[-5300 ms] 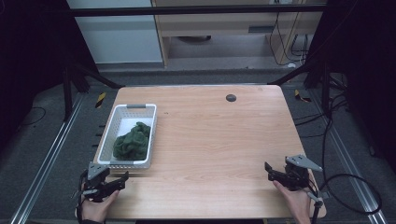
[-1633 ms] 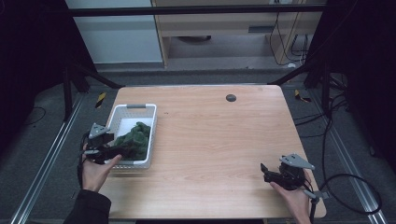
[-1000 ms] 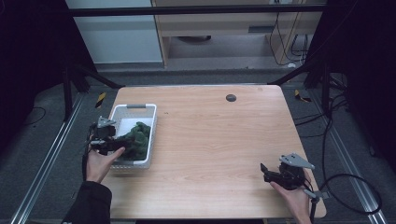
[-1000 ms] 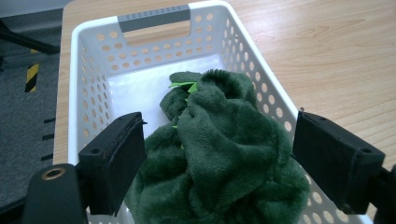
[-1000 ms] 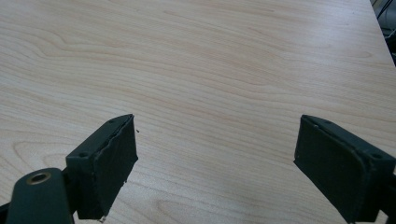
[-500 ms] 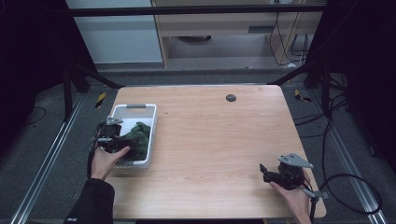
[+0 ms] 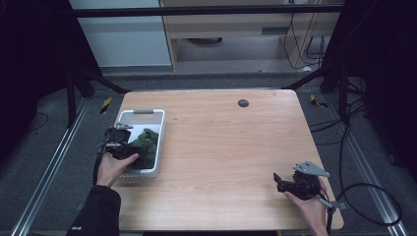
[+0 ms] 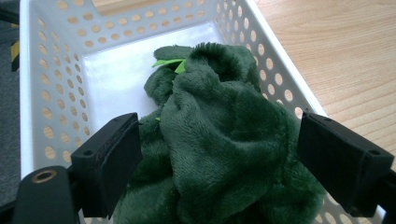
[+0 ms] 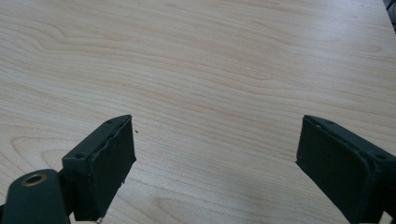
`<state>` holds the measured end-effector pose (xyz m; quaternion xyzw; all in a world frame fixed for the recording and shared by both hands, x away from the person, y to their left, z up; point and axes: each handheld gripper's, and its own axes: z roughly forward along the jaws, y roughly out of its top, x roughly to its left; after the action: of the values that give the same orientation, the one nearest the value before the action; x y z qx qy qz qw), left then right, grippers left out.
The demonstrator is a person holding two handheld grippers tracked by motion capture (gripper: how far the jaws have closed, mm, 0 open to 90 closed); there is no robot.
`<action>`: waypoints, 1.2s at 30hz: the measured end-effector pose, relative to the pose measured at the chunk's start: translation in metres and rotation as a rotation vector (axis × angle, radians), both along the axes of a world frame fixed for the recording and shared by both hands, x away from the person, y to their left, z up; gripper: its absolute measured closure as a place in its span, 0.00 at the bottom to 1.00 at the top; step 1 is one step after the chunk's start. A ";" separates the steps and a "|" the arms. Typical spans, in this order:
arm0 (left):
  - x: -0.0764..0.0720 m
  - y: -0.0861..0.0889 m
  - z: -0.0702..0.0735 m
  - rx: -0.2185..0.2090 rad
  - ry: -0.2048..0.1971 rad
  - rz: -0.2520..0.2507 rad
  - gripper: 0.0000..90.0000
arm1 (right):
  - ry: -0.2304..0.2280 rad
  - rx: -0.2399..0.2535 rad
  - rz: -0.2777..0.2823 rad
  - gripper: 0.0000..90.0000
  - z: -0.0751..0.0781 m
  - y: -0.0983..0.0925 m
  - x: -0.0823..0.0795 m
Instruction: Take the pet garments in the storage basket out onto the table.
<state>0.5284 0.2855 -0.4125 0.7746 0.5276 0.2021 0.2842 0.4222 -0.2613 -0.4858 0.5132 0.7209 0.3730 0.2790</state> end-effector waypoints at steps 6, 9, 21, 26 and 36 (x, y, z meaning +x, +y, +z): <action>0.003 -0.003 -0.005 0.006 0.028 -0.010 0.13 | 0.006 -0.001 0.004 0.12 -0.001 0.001 0.001; 0.005 -0.004 -0.007 0.007 0.041 -0.009 0.12 | 0.006 -0.006 0.006 0.12 -0.001 0.000 0.001; 0.012 -0.006 -0.018 0.026 0.092 -0.015 0.09 | 0.019 -0.011 0.013 0.10 -0.002 0.001 0.002; 0.015 -0.007 -0.022 0.033 0.107 -0.017 0.10 | 0.026 -0.013 0.016 0.10 -0.002 0.002 0.002; 0.019 -0.008 -0.029 0.029 0.165 -0.012 0.30 | 0.033 -0.015 0.022 0.10 -0.003 0.002 0.002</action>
<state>0.5476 0.2772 -0.4419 0.7959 0.5414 0.1436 0.2298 0.4246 -0.2589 -0.4890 0.5090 0.7340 0.3620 0.2666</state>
